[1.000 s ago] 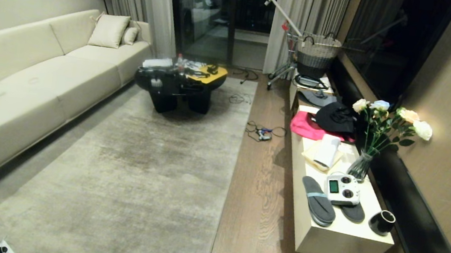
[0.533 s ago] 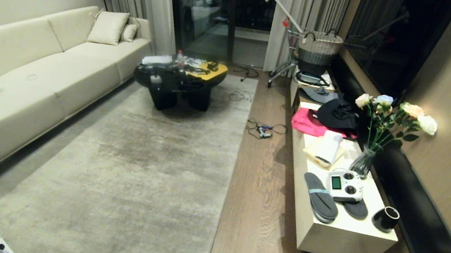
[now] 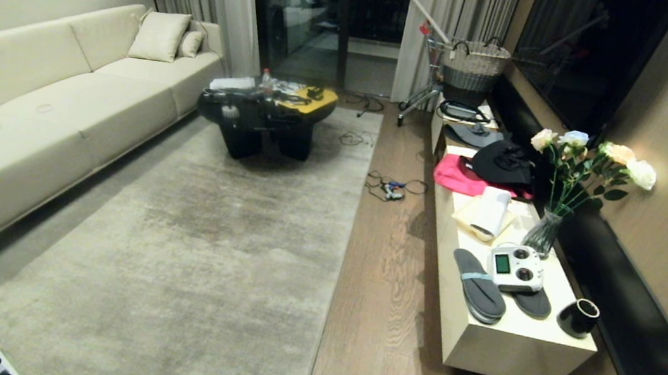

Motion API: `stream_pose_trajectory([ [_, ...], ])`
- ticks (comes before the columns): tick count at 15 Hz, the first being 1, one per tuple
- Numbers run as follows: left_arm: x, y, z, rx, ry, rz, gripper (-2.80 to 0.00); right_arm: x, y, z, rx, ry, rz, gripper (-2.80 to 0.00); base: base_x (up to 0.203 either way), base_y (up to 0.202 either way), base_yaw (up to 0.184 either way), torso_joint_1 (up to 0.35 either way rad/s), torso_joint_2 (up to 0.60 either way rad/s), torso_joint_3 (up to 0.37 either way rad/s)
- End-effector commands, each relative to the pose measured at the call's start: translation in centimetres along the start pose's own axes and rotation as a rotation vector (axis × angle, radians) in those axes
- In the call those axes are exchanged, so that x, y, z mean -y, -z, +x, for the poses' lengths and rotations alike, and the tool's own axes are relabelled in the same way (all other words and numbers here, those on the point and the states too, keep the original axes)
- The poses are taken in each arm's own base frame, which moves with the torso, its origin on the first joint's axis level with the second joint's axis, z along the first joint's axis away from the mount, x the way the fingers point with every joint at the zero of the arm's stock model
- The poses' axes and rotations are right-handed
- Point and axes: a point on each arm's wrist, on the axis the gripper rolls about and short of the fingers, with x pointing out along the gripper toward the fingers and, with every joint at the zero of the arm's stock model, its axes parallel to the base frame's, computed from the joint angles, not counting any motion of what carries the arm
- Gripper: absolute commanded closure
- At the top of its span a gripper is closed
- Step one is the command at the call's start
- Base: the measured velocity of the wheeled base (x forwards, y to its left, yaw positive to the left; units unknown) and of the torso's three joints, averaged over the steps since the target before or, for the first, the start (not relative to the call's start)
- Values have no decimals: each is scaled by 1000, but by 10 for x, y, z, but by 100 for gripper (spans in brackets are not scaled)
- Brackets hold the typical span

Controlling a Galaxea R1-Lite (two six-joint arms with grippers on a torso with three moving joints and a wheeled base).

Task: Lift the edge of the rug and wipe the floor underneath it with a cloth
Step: Pick up the rag

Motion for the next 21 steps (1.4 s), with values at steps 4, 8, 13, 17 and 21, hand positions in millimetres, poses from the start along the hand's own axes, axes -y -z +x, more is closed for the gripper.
stream_pose_trajectory([
  [4, 0, 0, 0, -1, 0, 0, 0, 0, 0, 0, -1, -1, 3, 0, 0, 0, 0, -144, 367, 222],
  [8, 0, 0, 0, -1, 0, 0, 0, 0, 0, 0, -1, -1, 3, 0, 0, 0, 0, -173, 483, 309],
  [13, 0, 0, 0, -1, 0, 0, 0, 0, 0, 0, -1, 1, 6, 0, 0, 0, 0, -172, 535, 362],
  [17, 0, 0, 0, -1, 0, 0, 0, 1, 0, 0, 1, 29, 30, 0, 0, 0, 0, -142, 504, 366],
  [21, 0, 0, 0, 0, 0, 0, 0, 1, -1, 0, 7, 57, 78, 0, 0, 0, 0, -96, 468, 378],
])
